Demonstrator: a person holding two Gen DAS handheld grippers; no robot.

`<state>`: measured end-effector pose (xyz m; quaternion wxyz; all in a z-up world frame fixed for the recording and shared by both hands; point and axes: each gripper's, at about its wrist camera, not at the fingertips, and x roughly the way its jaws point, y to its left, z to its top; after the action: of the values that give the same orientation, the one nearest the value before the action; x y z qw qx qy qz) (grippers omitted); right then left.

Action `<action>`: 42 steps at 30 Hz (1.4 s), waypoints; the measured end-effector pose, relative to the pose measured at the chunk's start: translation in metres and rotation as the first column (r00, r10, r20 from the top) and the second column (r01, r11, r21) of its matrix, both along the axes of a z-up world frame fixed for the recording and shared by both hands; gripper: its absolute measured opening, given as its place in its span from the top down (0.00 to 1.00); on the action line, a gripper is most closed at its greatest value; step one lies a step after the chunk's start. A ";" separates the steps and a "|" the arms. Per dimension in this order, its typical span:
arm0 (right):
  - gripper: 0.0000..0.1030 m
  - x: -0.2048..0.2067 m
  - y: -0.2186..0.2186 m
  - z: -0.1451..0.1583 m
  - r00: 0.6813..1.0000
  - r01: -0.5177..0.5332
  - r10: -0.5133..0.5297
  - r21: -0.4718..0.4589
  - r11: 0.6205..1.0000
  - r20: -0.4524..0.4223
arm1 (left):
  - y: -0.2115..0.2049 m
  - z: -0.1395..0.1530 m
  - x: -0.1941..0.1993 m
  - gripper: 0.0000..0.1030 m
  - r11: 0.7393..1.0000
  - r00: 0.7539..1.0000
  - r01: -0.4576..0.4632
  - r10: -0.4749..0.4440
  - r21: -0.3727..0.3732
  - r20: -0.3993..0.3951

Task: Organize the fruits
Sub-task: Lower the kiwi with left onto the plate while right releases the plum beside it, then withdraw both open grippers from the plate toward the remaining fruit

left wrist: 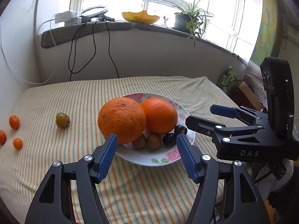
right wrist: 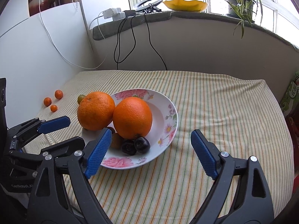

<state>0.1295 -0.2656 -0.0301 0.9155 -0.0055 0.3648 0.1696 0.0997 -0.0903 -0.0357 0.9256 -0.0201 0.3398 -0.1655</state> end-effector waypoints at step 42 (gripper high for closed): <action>0.14 0.061 0.188 0.022 0.945 -0.309 0.312 0.047 0.950 -0.099 | 0.211 -0.028 -0.001 0.48 0.928 0.929 -0.368 0.364 -0.062 -0.067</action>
<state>0.1904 -0.0774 -0.0082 0.8568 -0.0398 0.4045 0.3174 0.0992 0.1203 -0.0634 0.9293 -0.1215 0.3489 -0.0019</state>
